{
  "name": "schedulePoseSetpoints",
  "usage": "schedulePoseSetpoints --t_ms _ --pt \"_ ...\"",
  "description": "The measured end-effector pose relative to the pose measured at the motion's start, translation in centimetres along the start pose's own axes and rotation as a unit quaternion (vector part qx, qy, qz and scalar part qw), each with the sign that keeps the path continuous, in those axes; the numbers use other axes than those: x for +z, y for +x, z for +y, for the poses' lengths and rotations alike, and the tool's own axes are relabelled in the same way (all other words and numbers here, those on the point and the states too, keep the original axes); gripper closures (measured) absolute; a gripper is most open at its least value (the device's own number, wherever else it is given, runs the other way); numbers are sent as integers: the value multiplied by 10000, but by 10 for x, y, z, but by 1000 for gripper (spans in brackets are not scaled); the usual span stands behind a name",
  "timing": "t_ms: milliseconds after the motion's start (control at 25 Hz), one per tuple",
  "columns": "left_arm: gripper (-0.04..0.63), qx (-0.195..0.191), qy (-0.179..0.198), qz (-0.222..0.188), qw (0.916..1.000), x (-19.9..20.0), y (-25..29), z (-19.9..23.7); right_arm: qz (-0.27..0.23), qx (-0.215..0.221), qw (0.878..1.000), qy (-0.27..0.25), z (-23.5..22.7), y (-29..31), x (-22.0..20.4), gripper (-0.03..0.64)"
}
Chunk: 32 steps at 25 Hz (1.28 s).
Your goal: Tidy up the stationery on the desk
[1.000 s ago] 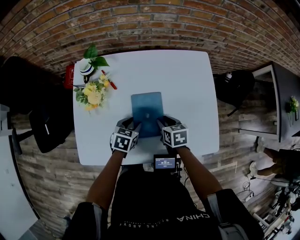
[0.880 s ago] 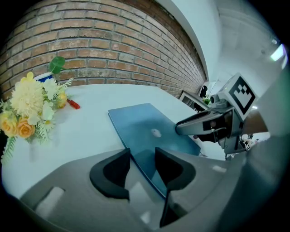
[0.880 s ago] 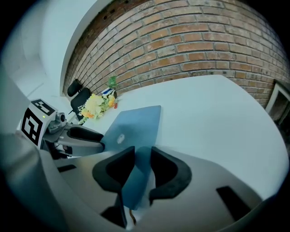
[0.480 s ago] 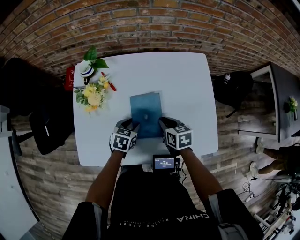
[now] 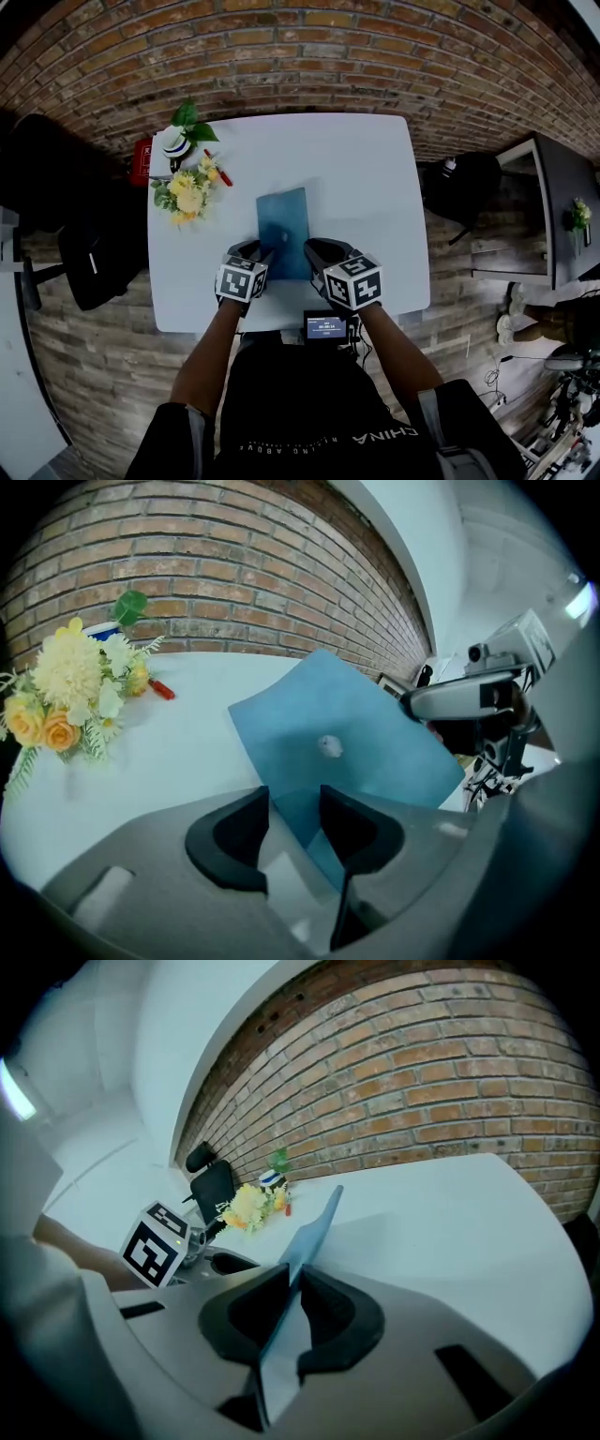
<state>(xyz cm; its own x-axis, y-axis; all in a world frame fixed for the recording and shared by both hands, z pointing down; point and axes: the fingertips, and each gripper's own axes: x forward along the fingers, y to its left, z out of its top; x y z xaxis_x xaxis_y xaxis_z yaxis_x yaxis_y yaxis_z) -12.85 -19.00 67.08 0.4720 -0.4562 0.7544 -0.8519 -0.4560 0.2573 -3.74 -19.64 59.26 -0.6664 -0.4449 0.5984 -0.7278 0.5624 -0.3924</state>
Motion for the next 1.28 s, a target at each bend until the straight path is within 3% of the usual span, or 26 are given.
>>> schedulePoseSetpoints --t_ms 320,560,880,1080,1280 --pt "419 -55 -55 -246 9997 6 -14 0 -114 459 9978 -470 40 -1 25 566" --pt "417 -571 -402 -389 9968 8 -32 -13 -96 719 9946 -745 65 5 37 566" --pt "417 -1613 -729 -861 9804 33 -90 -47 -29 849 9916 -980 84 13 43 566" --pt "417 -2186 -973 -1103 9647 52 -120 -66 8 963 9907 -959 91 16 45 566" --pt "417 -2124 -908 -890 9689 56 -125 -68 34 1012 9901 -967 94 17 46 566"
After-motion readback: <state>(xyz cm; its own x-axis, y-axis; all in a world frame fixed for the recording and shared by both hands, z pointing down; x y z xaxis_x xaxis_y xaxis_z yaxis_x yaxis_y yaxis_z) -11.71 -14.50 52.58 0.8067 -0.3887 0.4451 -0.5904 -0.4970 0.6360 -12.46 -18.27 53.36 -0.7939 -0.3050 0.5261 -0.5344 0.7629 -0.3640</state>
